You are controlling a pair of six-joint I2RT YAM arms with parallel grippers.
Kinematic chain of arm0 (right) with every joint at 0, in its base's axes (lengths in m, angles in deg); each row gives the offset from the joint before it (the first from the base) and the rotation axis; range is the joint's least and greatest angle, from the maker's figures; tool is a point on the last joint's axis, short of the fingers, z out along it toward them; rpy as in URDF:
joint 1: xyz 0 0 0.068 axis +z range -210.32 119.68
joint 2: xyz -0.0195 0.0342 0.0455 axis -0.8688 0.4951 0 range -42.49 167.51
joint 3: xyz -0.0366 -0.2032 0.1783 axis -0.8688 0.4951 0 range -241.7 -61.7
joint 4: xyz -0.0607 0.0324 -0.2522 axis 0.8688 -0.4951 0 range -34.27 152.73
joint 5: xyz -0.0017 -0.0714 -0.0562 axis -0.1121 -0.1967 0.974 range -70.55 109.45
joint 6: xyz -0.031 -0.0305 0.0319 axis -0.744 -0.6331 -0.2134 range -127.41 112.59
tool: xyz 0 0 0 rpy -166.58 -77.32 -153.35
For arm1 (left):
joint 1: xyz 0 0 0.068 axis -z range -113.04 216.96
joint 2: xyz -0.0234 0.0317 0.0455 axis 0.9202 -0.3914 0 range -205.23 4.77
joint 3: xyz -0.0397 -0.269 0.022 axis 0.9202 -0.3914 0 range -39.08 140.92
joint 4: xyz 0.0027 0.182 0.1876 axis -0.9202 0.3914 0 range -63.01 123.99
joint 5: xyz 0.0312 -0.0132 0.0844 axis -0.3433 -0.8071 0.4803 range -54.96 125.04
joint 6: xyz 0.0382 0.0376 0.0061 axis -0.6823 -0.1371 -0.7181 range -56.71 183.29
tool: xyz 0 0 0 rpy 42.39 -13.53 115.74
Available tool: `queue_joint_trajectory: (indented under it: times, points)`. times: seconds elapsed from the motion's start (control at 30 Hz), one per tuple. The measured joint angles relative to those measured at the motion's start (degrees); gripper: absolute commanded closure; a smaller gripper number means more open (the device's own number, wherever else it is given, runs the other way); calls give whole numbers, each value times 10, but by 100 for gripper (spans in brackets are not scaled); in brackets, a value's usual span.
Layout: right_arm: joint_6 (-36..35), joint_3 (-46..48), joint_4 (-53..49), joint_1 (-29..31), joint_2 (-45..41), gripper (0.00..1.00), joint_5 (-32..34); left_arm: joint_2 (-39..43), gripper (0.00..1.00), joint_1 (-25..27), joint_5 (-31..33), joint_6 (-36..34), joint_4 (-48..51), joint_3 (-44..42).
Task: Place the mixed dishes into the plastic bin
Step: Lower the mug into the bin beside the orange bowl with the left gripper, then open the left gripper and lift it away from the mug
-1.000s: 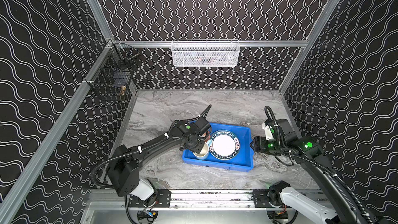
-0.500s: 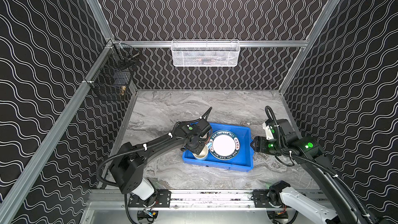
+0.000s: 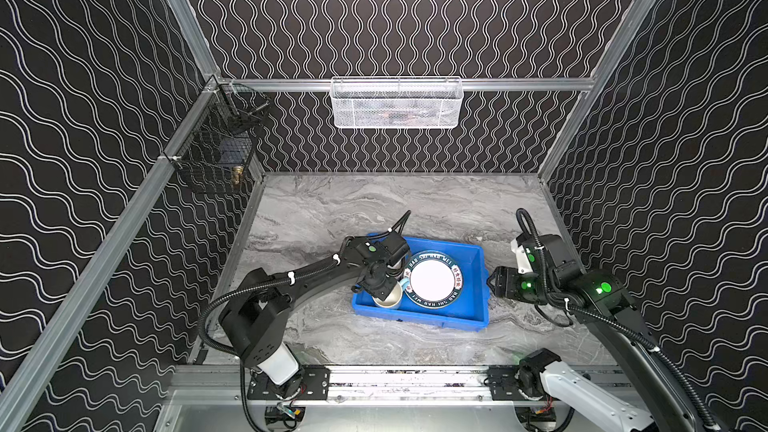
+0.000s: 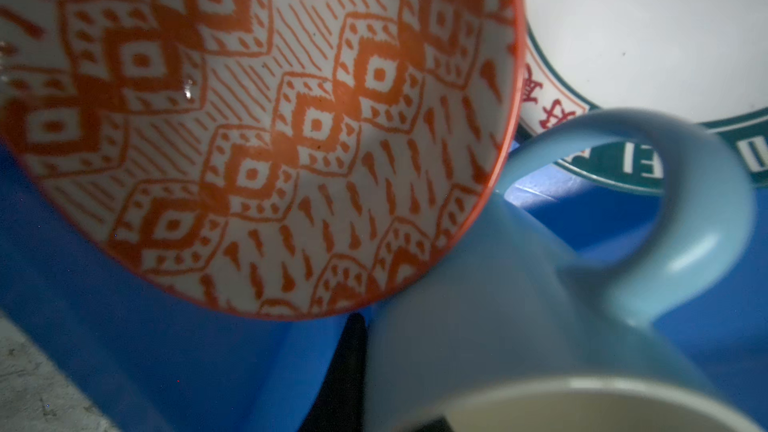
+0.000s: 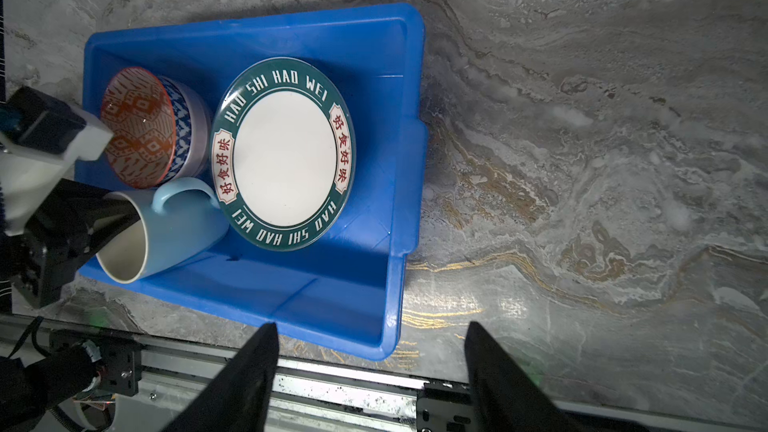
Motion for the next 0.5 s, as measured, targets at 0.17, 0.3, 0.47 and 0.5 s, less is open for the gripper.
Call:
queue_joint_trajectory:
  times: [0.17, 0.3, 0.47, 0.5]
  points:
    - [3, 3, -2, 0, -5, 28, 2, -10, 60, 0, -2, 0, 8, 2]
    - [4, 3, -3, 0, -7, 27, 2, -9, 46, 0, -2, 0, 11, 9]
    - [4, 3, -5, 0, -6, 27, 3, -1, 32, 0, -2, 0, 17, 23]
    - [4, 3, -6, 0, -5, 27, 4, 1, 29, 0, -2, 0, 20, 26]
